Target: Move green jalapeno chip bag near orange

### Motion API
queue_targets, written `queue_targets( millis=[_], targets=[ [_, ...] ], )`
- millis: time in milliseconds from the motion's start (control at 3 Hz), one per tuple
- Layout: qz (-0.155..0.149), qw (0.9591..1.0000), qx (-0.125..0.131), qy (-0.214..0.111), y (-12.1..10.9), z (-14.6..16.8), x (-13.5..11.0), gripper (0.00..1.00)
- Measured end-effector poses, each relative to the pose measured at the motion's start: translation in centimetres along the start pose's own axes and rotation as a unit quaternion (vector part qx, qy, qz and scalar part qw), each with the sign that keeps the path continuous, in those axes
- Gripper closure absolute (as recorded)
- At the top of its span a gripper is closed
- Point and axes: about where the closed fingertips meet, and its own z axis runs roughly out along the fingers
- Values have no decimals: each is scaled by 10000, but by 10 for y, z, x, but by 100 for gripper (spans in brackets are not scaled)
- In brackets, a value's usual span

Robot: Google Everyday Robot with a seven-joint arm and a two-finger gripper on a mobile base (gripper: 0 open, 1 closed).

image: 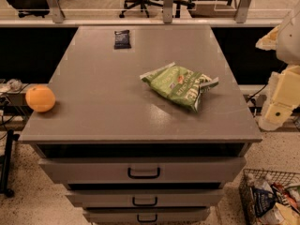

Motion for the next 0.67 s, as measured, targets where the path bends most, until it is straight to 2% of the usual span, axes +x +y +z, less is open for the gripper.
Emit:
queue_targets(
  millis=[667],
  targets=[
    [25, 9999, 20, -98, -5, 6, -3, 0]
  ],
)
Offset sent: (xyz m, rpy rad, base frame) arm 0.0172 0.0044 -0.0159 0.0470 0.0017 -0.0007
